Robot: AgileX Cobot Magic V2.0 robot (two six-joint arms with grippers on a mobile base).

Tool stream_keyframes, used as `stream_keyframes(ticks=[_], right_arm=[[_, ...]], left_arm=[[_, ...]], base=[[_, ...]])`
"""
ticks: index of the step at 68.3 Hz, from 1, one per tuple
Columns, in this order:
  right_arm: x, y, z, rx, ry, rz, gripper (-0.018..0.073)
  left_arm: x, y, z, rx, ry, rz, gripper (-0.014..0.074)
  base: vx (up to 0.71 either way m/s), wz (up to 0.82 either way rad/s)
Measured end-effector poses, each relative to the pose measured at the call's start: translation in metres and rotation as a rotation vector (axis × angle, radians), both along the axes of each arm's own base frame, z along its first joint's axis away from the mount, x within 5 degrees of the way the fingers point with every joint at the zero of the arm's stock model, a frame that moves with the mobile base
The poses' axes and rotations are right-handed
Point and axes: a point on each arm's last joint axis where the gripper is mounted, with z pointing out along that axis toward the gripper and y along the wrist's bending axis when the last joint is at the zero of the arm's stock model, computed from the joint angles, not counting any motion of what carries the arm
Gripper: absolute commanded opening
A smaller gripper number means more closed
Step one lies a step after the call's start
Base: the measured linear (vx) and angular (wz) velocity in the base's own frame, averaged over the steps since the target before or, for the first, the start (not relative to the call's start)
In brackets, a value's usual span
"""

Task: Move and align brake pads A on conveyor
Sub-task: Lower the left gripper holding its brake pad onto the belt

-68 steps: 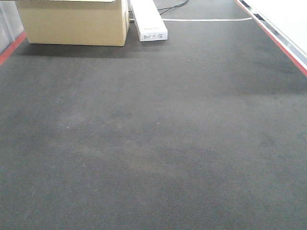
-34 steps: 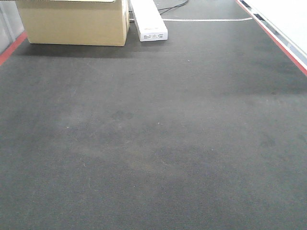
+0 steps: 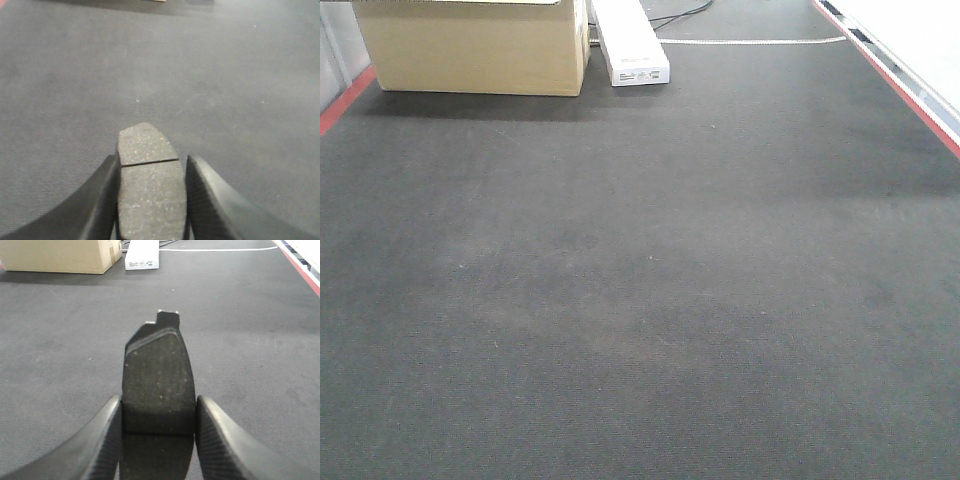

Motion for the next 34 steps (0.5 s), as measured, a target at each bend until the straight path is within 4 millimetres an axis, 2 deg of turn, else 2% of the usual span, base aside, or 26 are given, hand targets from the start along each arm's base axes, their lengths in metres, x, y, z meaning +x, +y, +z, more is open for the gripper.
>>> stream_keyframes(ticks=[11, 20, 27, 34], right_arm=[[0.0, 0.0, 0.0, 0.0, 0.0, 0.0, -0.001], [0.0, 0.0, 0.0, 0.0, 0.0, 0.0, -0.001], [0.0, 0.0, 0.0, 0.0, 0.0, 0.0, -0.001], [0.0, 0.0, 0.0, 0.0, 0.0, 0.0, -0.001]], left_arm=[[0.035, -0.004, 0.019, -0.002, 0.044, 0.004, 0.0004], [0.075, -0.008, 0.029, 0.001, 0.084, 0.005, 0.0004], [0.106, -0.011, 0.027, 0.005, 0.114, 0.007, 0.0006], [0.135, -0.014, 0.016, 0.011, 0.158, 0.008, 0.0008]], base=[[0.0, 0.0], [0.0, 0.0], [0.0, 0.0], [0.0, 0.0]])
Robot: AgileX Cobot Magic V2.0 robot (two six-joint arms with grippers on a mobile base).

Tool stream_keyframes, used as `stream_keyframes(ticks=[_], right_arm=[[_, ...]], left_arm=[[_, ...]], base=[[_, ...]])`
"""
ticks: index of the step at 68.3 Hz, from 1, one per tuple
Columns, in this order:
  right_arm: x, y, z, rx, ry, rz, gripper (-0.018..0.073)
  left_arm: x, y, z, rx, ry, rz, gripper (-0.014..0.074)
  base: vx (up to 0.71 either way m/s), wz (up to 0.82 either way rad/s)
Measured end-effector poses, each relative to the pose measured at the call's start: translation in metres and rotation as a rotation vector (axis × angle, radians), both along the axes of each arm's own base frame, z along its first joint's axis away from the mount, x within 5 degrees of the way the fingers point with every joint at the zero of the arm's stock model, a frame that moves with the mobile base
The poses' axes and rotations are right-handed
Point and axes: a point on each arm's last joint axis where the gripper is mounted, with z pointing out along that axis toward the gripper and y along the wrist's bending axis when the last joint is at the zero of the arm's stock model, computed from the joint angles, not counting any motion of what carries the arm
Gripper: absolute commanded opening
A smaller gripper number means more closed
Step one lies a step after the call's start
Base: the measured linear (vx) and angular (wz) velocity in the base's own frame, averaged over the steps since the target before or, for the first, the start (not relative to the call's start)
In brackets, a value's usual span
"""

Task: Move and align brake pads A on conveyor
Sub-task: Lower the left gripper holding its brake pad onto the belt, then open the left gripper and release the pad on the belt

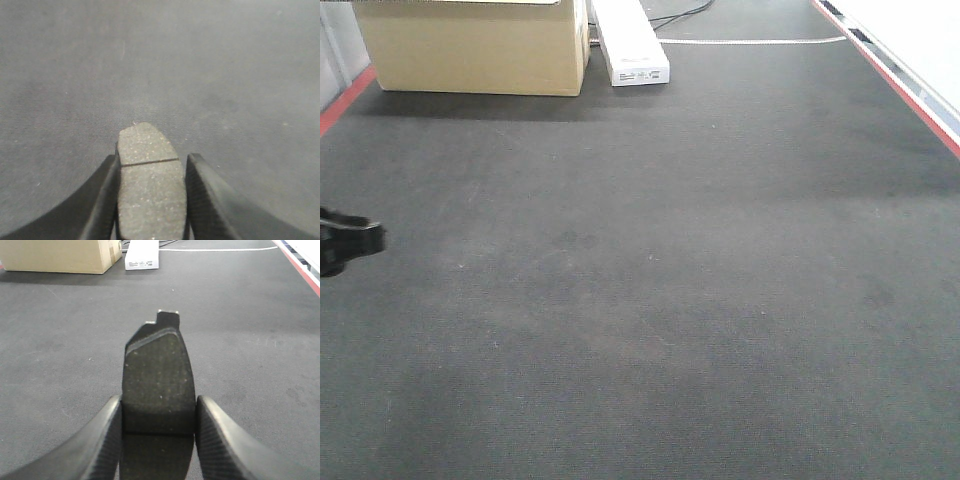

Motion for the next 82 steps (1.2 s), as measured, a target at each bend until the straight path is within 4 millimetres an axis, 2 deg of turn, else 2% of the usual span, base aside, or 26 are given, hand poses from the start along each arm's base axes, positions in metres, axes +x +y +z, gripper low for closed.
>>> stream_keyframes(ticks=[9, 26, 40, 51, 70, 82], right_arm=[[0.0, 0.0, 0.0, 0.0, 0.0, 0.0, -0.001], [0.0, 0.0, 0.0, 0.0, 0.0, 0.0, -0.001], [0.0, 0.0, 0.0, 0.0, 0.0, 0.0, -0.001], [0.0, 0.0, 0.0, 0.0, 0.0, 0.0, -0.001], [0.0, 0.0, 0.0, 0.0, 0.0, 0.0, -0.001], [0.0, 0.0, 0.0, 0.0, 0.0, 0.0, -0.001]], left_arm=[[0.024, -0.002, -0.021, 0.01, 0.047, -0.001, 0.0012], [0.05, -0.005, -0.062, 0.024, 0.154, -0.001, 0.0022], [0.063, -0.013, -0.096, 0.063, 0.25, -0.044, 0.0029], [0.065, -0.016, -0.117, 0.076, 0.348, -0.057, 0.0046], [0.06, -0.016, -0.123, 0.085, 0.445, -0.064, 0.0118], [0.055, -0.015, -0.126, 0.093, 0.514, -0.07, 0.0232]], base=[[0.0, 0.0], [0.0, 0.0], [0.0, 0.0], [0.0, 0.0], [0.0, 0.0], [0.0, 0.0]])
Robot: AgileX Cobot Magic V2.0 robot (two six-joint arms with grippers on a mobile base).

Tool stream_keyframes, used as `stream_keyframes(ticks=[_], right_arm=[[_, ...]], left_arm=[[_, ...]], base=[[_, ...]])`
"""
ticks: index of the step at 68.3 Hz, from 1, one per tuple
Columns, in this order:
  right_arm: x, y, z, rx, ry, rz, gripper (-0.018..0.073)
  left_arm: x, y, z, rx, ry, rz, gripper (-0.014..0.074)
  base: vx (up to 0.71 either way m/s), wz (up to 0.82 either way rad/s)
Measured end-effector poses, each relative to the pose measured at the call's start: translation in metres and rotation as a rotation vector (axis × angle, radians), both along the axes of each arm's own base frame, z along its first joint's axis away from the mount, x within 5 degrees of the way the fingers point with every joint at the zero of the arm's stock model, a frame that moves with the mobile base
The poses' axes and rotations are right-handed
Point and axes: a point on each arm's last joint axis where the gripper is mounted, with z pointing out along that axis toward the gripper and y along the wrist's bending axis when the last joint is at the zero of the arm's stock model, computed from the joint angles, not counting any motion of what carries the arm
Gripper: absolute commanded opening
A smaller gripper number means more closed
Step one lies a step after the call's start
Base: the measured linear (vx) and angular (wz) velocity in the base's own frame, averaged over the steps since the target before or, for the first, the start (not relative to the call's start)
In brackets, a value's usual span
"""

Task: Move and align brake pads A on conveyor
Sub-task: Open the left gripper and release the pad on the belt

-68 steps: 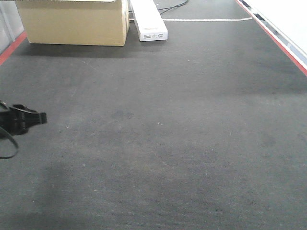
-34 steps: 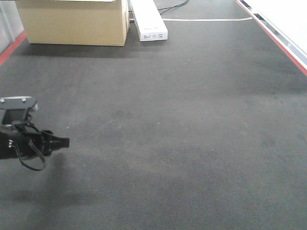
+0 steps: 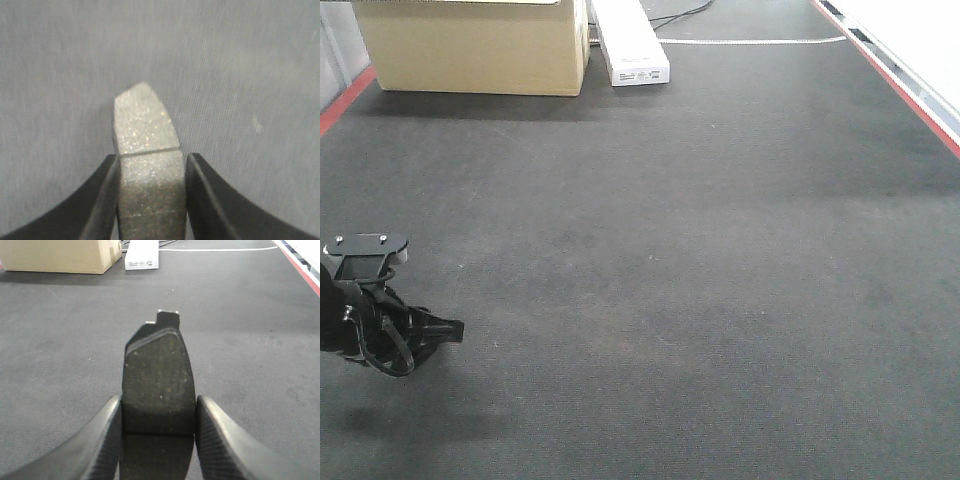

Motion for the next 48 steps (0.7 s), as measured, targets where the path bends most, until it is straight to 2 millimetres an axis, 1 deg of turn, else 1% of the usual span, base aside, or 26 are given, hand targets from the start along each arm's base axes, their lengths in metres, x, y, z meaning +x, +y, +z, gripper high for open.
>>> stream_keyframes(ticks=[12, 22, 27, 39, 44, 48], right_arm=[[0.0, 0.0, 0.0, 0.0, 0.0, 0.0, -0.001], [0.0, 0.0, 0.0, 0.0, 0.0, 0.0, -0.001], [0.0, 0.0, 0.0, 0.0, 0.0, 0.0, -0.001], [0.0, 0.0, 0.0, 0.0, 0.0, 0.0, -0.001], [0.0, 0.0, 0.0, 0.0, 0.0, 0.0, -0.001], [0.0, 0.0, 0.0, 0.0, 0.0, 0.0, -0.001]], left_arm=[[-0.005, 0.0, -0.002, 0.01, 0.062, -0.009, 0.0361], [-0.008, 0.001, -0.004, 0.02, 0.097, -0.025, 0.0435], [-0.009, 0.001, -0.004, 0.022, 0.107, -0.028, 0.0447], [-0.01, 0.001, -0.002, 0.021, 0.099, -0.028, 0.0447], [-0.012, 0.001, 0.009, 0.016, 0.06, -0.028, 0.0441], [-0.015, 0.002, 0.024, 0.01, 0.005, -0.028, 0.0433]], base=[[0.0, 0.0], [0.0, 0.0], [0.0, 0.0], [0.0, 0.0], [0.0, 0.0], [0.0, 0.0]])
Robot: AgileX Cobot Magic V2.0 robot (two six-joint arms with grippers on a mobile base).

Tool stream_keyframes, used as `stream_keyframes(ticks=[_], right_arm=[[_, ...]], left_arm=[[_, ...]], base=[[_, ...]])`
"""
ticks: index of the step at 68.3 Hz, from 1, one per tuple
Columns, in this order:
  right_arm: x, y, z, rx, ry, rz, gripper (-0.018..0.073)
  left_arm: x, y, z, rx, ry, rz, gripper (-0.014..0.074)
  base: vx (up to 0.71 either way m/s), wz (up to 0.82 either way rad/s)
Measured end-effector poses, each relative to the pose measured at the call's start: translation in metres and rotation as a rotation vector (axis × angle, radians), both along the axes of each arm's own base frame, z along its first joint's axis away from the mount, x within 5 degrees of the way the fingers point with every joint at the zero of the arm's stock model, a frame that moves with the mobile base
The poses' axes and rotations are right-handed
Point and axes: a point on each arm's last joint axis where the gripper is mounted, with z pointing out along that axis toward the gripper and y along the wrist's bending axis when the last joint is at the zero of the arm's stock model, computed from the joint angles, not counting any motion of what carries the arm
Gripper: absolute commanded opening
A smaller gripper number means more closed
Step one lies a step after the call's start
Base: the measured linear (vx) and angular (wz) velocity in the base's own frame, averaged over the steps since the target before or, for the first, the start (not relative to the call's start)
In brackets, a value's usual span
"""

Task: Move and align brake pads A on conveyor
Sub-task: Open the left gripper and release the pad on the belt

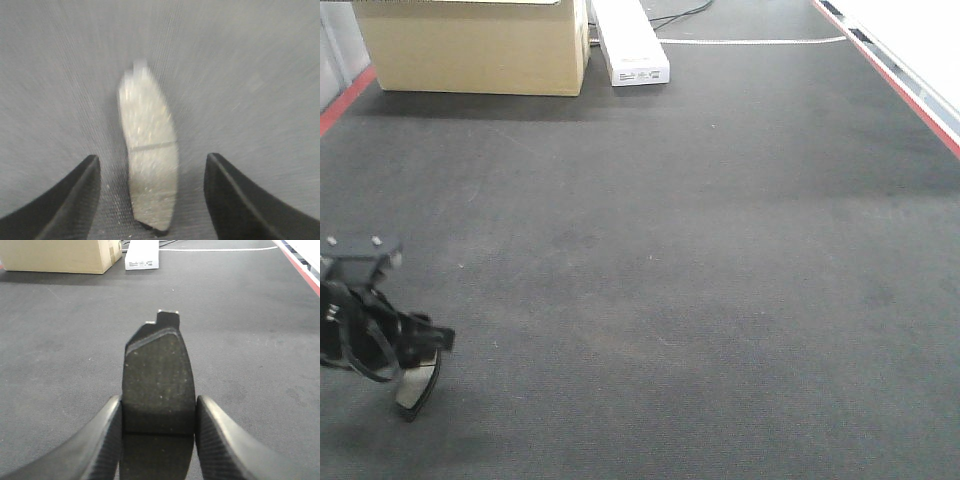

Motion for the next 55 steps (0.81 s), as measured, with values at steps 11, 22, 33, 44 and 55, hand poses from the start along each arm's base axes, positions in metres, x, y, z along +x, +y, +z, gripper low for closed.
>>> stream_keyframes(ticks=[11, 22, 33, 44, 55], right_arm=[[0.0, 0.0, 0.0, 0.0, 0.0, 0.0, -0.001], [0.0, 0.0, 0.0, 0.0, 0.0, 0.0, -0.001], [0.0, 0.0, 0.0, 0.0, 0.0, 0.0, -0.001], [0.0, 0.0, 0.0, 0.0, 0.0, 0.0, -0.001], [0.0, 0.0, 0.0, 0.0, 0.0, 0.0, -0.001]], left_arm=[[-0.022, 0.003, 0.051, -0.018, -0.171, -0.01, 0.0412], [-0.057, 0.008, 0.098, -0.014, -0.35, -0.05, 0.0407], [-0.099, 0.013, 0.122, -0.027, -0.509, -0.051, 0.0407], [-0.149, 0.02, 0.114, -0.039, -0.635, -0.049, 0.0407], [-0.194, 0.027, 0.091, -0.051, -0.755, -0.046, 0.0407]], base=[[0.0, 0.0], [0.0, 0.0], [0.0, 0.0], [0.0, 0.0], [0.0, 0.0]])
